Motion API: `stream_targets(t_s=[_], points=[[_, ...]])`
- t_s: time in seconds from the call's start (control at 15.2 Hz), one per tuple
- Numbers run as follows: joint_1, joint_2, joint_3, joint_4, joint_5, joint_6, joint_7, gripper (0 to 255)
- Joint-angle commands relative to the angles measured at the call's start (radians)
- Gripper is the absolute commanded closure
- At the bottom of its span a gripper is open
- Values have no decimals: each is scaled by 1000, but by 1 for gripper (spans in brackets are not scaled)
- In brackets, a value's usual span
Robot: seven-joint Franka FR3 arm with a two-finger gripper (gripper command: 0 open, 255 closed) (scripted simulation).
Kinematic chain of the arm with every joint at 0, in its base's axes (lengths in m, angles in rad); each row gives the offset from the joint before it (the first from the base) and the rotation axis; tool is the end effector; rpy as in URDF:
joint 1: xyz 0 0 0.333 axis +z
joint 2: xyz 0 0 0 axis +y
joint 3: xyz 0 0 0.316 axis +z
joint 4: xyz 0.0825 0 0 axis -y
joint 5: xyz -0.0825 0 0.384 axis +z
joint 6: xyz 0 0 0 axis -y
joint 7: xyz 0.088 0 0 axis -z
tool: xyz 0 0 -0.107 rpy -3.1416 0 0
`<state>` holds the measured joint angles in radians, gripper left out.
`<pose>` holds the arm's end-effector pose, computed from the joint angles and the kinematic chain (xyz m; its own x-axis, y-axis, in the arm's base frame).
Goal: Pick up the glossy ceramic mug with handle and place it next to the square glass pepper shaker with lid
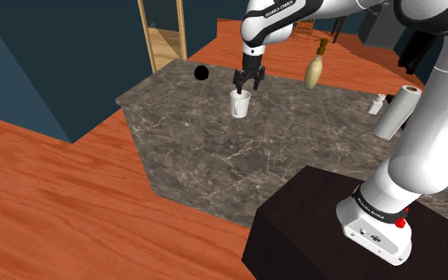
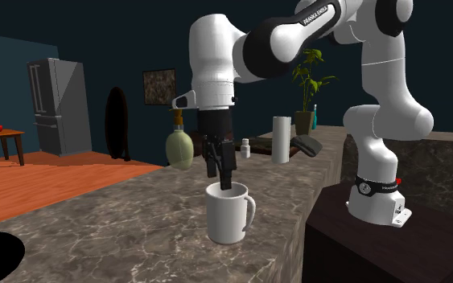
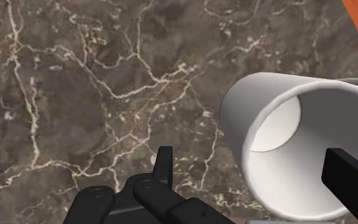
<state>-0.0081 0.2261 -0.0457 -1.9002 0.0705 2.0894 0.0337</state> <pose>0.6044 -0.0279 0.3801 0.9919 -0.1213 -0.0390 -0.1231 -0.9912 -0.0483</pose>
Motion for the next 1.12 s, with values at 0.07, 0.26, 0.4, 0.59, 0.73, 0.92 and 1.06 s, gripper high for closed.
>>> stream_targets(t_s=[0.07, 0.26, 0.4, 0.59, 0.73, 0.92, 1.06], points=[[1, 19, 2, -19, 3, 38, 0, 0], [2, 34, 3, -35, 5, 69, -2, 0], [2, 34, 3, -35, 5, 69, -2, 0], [2, 34, 3, -35, 5, 69, -2, 0], [2, 34, 3, -35, 5, 69, -2, 0], [2, 34, 3, -35, 5, 69, -2, 255], [2, 34, 3, -35, 5, 69, -2, 255]])
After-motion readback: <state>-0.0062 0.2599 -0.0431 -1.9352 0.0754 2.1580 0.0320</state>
